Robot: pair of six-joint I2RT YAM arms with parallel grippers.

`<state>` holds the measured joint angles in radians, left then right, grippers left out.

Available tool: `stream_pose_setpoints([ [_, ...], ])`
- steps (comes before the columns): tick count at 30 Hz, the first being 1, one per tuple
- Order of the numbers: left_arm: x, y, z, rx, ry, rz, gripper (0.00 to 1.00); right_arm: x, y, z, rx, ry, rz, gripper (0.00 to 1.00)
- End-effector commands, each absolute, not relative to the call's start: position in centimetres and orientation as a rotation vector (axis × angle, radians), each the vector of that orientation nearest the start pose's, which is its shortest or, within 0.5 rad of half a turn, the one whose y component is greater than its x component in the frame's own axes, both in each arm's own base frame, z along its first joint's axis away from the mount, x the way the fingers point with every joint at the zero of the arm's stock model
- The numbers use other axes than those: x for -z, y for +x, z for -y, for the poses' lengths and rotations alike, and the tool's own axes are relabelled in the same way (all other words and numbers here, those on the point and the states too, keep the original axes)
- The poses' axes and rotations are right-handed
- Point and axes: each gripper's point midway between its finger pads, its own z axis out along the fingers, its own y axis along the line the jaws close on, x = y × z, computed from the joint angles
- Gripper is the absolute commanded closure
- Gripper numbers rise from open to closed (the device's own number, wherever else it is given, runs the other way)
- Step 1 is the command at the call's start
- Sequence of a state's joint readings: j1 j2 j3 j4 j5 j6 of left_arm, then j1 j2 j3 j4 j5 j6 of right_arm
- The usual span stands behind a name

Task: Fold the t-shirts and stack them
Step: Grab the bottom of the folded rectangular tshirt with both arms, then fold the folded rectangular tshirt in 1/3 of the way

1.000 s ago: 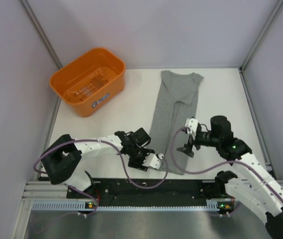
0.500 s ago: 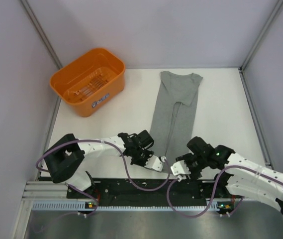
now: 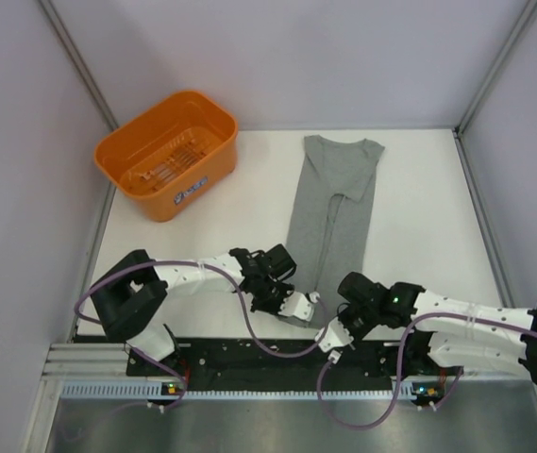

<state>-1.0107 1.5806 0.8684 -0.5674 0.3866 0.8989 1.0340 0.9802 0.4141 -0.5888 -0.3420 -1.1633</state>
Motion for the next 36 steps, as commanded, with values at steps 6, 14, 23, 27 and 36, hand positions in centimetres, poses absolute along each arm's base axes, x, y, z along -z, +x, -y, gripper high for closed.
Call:
stream_pose_setpoints([
  [6,-6.6,16.2,28.4,-0.723,-2.644,2.123,1.00,-8.0,16.1,-18.3,-0.263,-1.986,-1.338,1.00],
  [14,-10.6,25.0,29.5,-0.679,-2.470,2.489,1.00,-13.0,25.5,-17.0,-0.149,-1.609,-1.425,1.00],
  [23,-11.8,33.5,31.5,-0.542,-2.345,2.739,1.00,-13.9,33.6,-14.3,-0.076,-1.414,-1.471,1.00],
  [27,-11.8,37.0,32.8,-0.444,-2.397,2.807,1.00,-14.6,36.2,-14.0,-0.057,-1.391,-1.436,1.00],
  [36,-11.1,41.8,34.2,-0.297,-2.373,2.891,1.00,-12.9,39.5,-12.5,-0.030,-1.414,-1.456,1.00],
])
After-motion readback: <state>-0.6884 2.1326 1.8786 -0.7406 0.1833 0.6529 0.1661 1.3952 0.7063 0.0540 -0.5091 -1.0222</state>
